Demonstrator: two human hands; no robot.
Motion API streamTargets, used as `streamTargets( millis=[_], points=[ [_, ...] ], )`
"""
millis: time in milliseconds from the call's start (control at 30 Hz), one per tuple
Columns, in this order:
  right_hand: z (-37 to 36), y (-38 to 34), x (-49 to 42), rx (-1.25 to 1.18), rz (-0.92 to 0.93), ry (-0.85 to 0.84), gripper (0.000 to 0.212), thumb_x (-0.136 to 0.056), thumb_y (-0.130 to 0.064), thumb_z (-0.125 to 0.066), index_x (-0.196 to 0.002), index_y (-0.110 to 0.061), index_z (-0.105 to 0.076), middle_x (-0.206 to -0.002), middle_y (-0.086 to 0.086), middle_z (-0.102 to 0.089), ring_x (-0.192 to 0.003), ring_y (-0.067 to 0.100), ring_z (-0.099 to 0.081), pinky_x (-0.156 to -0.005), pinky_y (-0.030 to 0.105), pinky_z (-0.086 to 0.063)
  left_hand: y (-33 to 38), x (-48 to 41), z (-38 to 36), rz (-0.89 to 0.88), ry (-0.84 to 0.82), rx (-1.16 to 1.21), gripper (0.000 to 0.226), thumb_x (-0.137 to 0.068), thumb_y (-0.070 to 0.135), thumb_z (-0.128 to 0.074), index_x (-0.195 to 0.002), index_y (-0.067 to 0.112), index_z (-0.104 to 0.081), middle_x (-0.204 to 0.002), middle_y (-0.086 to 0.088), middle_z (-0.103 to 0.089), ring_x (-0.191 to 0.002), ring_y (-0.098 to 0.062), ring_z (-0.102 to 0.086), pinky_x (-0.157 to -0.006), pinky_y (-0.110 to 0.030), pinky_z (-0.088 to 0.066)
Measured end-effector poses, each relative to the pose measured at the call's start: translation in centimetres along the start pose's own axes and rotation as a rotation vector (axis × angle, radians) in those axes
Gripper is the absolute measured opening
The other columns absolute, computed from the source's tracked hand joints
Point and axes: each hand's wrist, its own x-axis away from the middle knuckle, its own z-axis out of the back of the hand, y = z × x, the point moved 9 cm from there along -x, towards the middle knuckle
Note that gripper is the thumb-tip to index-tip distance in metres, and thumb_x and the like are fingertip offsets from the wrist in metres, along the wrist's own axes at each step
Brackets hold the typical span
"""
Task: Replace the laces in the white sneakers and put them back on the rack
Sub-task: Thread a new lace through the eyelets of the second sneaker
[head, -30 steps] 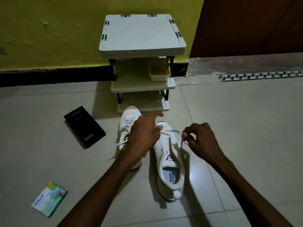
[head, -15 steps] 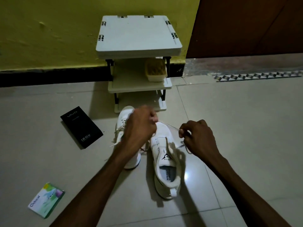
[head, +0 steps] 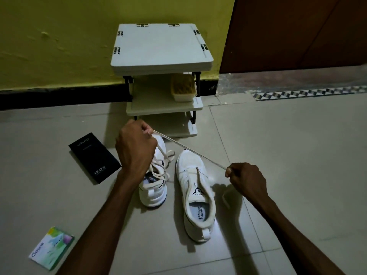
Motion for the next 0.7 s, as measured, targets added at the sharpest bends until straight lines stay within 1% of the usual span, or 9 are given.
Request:
streamTargets(
  millis=[67, 133, 200, 267, 333, 433, 500, 567, 700],
  points=[
    [-0.1, -0.6, 0.1, -0.027, 0.038, -0.017, 0.024, -0.089, -0.020, -0.059, -0.069, -0.033, -0.065, -0.066, -0.007, -0.067, -0.058, 0.012, -0.061, -0.052, 0.024, -0.044, 0.4, 0.1, -0.2, -0.036, 0.016, 0.021, 0.012, -0.082, 0.006, -0.067, -0.086, 0.018, -0.068, -0.093, -0.001, -0.065, -0.077, -0.016, -0.057, -0.062, -0.026, -0.038],
    [0.0, -1.8, 0.4, -0.086, 0.117, -0.033, 0.025, -0.092, -0.024, -0.060, -0.069, -0.032, -0.066, -0.062, -0.004, -0.067, -0.055, 0.011, -0.062, -0.055, 0.028, -0.049, 1.8, 1.0, -1.5, -0.137, -0.069, 0.045, 0.020, -0.085, 0.006, -0.066, -0.100, 0.020, -0.067, -0.097, 0.000, -0.066, -0.084, -0.016, -0.061, -0.069, -0.027, -0.044],
    [0.3, -3.4, 0.9, -0.160, 0.196, -0.038, 0.026, -0.094, -0.027, -0.061, -0.069, -0.029, -0.067, -0.061, -0.004, -0.067, -0.053, 0.009, -0.061, -0.058, 0.031, -0.051, 3.5, 2.6, -4.1, -0.200, -0.293, 0.117, 0.027, -0.087, 0.009, -0.068, -0.109, 0.024, -0.068, -0.094, 0.003, -0.066, -0.080, -0.011, -0.062, -0.071, -0.026, -0.050],
    [0.9, -5.4, 1.3, -0.178, 0.279, -0.016, 0.026, -0.094, -0.029, -0.061, -0.069, -0.030, -0.067, -0.061, -0.006, -0.066, -0.052, 0.007, -0.059, -0.058, 0.031, -0.050, 5.1, 5.0, -6.7, -0.225, -0.540, 0.195, 0.019, -0.089, 0.013, -0.068, -0.103, 0.026, -0.071, -0.081, 0.008, -0.063, -0.073, -0.004, -0.059, -0.074, -0.025, -0.051],
    [1.1, -6.9, 1.6, -0.165, 0.331, -0.001, 0.027, -0.094, -0.032, -0.060, -0.067, -0.035, -0.063, -0.062, -0.008, -0.066, -0.057, 0.008, -0.059, -0.057, 0.030, -0.050, 6.3, 6.9, -8.5, -0.293, -0.637, 0.146, 0.013, -0.089, 0.018, -0.068, -0.096, 0.027, -0.073, -0.075, 0.013, -0.056, -0.071, -0.006, -0.056, -0.072, -0.025, -0.046],
    [1.4, -8.0, 1.6, -0.116, 0.351, 0.026, 0.027, -0.093, -0.036, -0.058, -0.066, -0.038, -0.060, -0.065, -0.008, -0.066, -0.072, 0.013, -0.059, -0.059, 0.028, -0.049, 6.6, 7.7, -9.4, -0.336, -0.612, 0.023, 0.006, -0.089, 0.027, -0.068, -0.090, 0.030, -0.072, -0.082, 0.011, -0.057, -0.078, -0.011, -0.059, -0.068, -0.025, -0.042],
    [1.9, -8.6, 1.6, -0.097, 0.366, 0.053, 0.027, -0.093, -0.034, -0.057, -0.066, -0.033, -0.059, -0.065, -0.006, -0.065, -0.073, 0.015, -0.056, -0.057, 0.027, -0.046, 6.4, 7.7, -9.6, -0.330, -0.603, 0.019, 0.004, -0.089, 0.029, -0.069, -0.091, 0.030, -0.071, -0.086, 0.009, -0.062, -0.079, -0.013, -0.060, -0.068, -0.027, -0.045],
    [2.3, -8.9, 1.6, -0.102, 0.380, 0.065, 0.027, -0.093, -0.031, -0.057, -0.066, -0.030, -0.059, -0.065, -0.005, -0.065, -0.069, 0.015, -0.056, -0.056, 0.028, -0.045, 6.4, 7.7, -9.5, -0.329, -0.605, 0.047, 0.004, -0.088, 0.027, -0.069, -0.090, 0.030, -0.071, -0.083, 0.009, -0.062, -0.075, -0.011, -0.058, -0.066, -0.025, -0.043],
    [2.0, -9.3, 1.4, -0.112, 0.386, 0.039, 0.028, -0.093, -0.035, -0.057, -0.065, -0.038, -0.056, -0.068, -0.007, -0.067, -0.079, 0.015, -0.059, -0.062, 0.030, -0.050, 6.3, 7.2, -8.9, -0.339, -0.549, 0.057, 0.007, -0.083, 0.021, -0.070, -0.078, 0.026, -0.072, -0.081, 0.006, -0.065, -0.074, -0.013, -0.060, -0.063, -0.024, -0.042]
  ],
)
